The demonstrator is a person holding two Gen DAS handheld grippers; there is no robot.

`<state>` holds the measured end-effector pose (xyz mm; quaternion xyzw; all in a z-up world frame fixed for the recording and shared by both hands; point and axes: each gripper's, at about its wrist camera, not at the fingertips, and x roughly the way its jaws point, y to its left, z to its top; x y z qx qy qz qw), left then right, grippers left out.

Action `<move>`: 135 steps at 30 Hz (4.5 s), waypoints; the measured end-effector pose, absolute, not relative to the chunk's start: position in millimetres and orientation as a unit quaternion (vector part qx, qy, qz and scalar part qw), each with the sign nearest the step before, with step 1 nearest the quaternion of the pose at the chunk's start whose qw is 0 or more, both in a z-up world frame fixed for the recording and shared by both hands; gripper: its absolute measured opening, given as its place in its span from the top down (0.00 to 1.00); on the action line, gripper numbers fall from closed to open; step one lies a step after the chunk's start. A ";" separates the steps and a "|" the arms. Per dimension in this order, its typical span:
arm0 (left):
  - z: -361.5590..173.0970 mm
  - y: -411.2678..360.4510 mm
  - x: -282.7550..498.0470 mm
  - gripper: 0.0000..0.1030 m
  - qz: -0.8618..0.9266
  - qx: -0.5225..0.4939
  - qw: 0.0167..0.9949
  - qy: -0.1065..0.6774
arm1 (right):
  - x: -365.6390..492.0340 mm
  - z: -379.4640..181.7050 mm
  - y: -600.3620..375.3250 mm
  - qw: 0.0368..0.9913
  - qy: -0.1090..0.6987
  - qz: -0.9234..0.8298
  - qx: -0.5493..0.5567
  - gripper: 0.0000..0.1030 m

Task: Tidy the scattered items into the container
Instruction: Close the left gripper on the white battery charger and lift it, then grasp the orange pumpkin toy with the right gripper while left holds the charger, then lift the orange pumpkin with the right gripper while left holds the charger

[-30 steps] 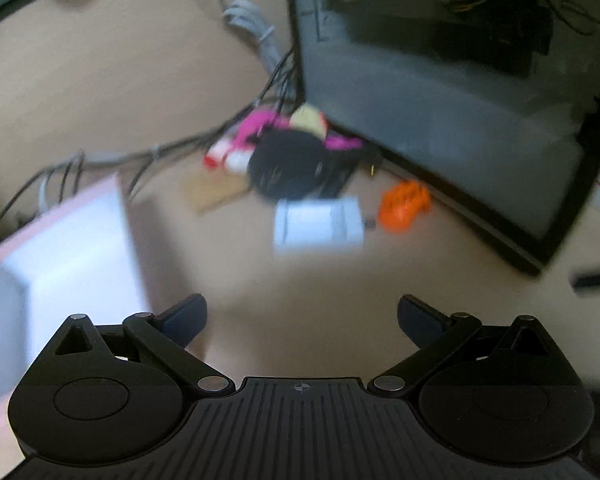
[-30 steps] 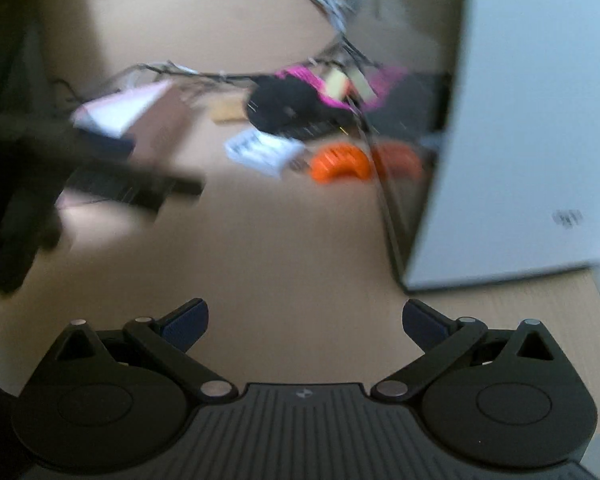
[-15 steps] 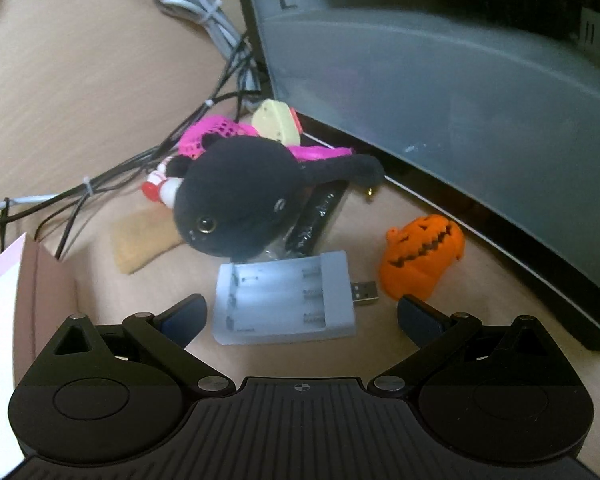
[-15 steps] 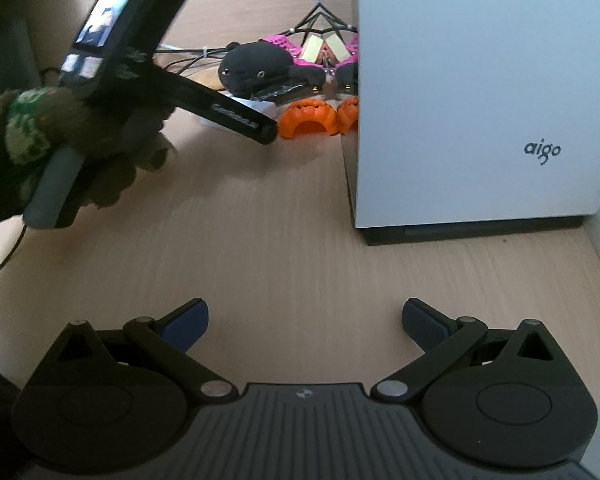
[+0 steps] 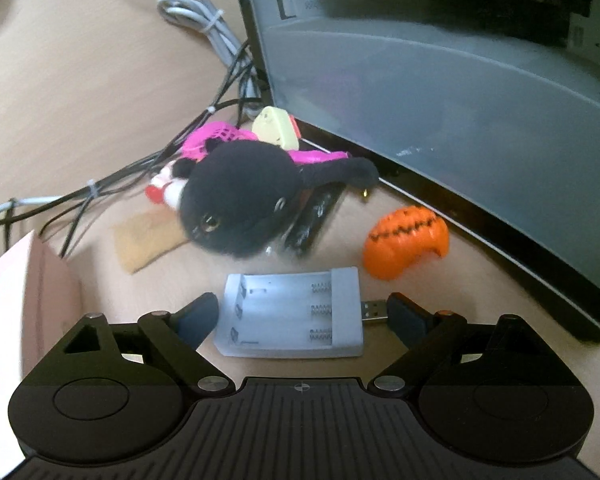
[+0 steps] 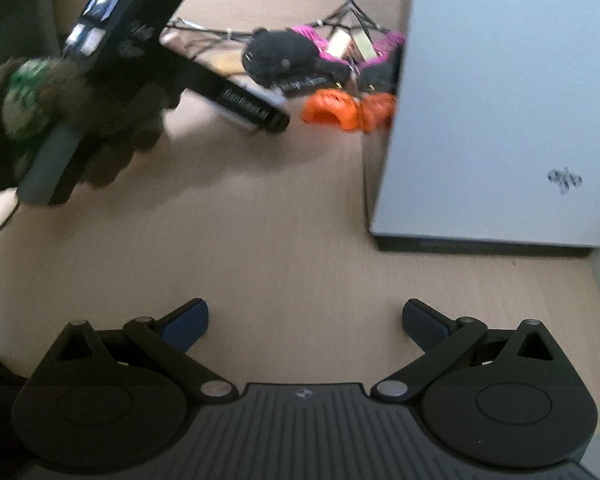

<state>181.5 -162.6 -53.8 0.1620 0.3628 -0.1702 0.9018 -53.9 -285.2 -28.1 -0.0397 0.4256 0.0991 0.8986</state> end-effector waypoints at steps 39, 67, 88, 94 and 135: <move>-34.0 -3.5 23.5 0.07 -0.013 0.039 0.905 0.424 | 46.3 -14.0 -185.7 0.936 0.317 0.112 -0.104 0.39; -34.0 -12.6 13.2 0.04 -0.009 0.046 0.905 0.422 | 7.2 -17.2 -192.2 0.931 0.345 0.112 -0.046 0.50; -48.5 -15.9 32.2 0.08 -0.026 0.068 0.902 0.425 | -48.0 0.1 -163.5 0.900 0.369 0.205 -0.104 0.50; -27.1 -3.1 -0.9 0.08 -0.069 0.101 0.895 0.429 | -51.5 13.2 -146.3 0.875 0.368 0.279 -0.148 0.51; -20.6 20.6 -24.4 0.08 -0.027 0.008 0.895 0.446 | -32.5 -17.2 -118.2 0.848 0.405 0.301 -0.161 0.61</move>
